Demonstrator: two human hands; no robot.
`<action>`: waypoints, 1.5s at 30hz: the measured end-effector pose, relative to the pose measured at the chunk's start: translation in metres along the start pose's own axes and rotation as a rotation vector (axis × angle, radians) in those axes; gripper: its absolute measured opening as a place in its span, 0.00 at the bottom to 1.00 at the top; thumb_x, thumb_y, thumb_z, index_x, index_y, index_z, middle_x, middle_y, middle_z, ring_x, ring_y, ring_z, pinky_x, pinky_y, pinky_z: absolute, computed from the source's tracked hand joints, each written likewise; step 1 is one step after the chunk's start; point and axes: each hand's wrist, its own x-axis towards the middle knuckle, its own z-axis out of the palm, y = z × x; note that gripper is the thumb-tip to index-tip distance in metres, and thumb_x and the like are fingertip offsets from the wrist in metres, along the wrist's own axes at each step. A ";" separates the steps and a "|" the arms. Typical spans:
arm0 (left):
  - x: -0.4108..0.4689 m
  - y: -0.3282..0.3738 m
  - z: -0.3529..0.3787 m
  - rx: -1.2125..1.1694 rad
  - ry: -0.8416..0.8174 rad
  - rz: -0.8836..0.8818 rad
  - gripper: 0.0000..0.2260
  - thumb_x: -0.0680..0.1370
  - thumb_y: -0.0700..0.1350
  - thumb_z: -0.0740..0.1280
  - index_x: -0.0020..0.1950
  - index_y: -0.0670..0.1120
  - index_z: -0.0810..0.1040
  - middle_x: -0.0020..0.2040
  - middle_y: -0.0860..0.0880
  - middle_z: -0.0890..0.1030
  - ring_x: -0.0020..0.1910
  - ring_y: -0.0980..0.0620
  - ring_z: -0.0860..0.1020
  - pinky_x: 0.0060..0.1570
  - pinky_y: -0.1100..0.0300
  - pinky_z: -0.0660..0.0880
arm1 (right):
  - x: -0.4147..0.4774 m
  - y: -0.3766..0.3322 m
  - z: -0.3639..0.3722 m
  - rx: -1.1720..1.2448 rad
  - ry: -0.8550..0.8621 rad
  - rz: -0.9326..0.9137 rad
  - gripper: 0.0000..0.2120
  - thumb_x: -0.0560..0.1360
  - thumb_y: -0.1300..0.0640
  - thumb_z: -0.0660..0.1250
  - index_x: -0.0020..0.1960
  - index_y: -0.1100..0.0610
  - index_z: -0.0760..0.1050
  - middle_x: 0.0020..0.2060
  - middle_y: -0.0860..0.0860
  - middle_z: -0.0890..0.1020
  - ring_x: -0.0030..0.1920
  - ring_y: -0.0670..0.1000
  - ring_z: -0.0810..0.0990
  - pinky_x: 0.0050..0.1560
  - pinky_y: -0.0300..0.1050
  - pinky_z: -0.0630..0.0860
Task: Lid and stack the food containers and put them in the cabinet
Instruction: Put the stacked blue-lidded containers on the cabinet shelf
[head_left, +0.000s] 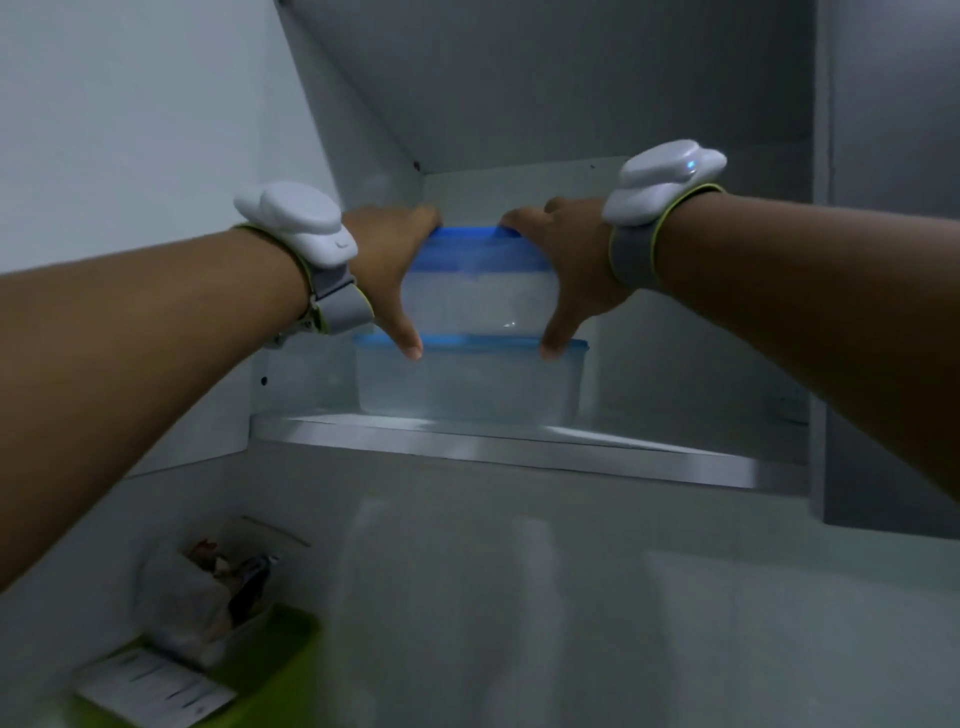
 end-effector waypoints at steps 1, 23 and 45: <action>0.006 -0.005 0.010 -0.012 0.005 -0.011 0.49 0.47 0.63 0.81 0.62 0.47 0.66 0.54 0.44 0.78 0.49 0.41 0.78 0.51 0.47 0.76 | 0.009 -0.001 0.007 -0.001 -0.002 0.006 0.62 0.52 0.38 0.83 0.78 0.47 0.54 0.65 0.57 0.71 0.60 0.61 0.76 0.62 0.55 0.74; 0.093 -0.044 0.128 -0.008 -0.056 -0.115 0.60 0.41 0.65 0.78 0.67 0.46 0.60 0.59 0.39 0.73 0.51 0.37 0.77 0.52 0.43 0.78 | 0.130 -0.001 0.104 0.121 -0.079 0.074 0.68 0.57 0.41 0.83 0.79 0.43 0.37 0.74 0.59 0.58 0.71 0.64 0.65 0.67 0.58 0.70; -0.005 0.015 0.056 -0.136 0.042 -0.030 0.27 0.67 0.58 0.70 0.61 0.44 0.79 0.63 0.40 0.78 0.62 0.38 0.75 0.64 0.51 0.69 | -0.009 -0.016 0.063 0.080 0.077 0.089 0.37 0.71 0.40 0.72 0.75 0.51 0.64 0.66 0.57 0.74 0.63 0.60 0.76 0.60 0.50 0.72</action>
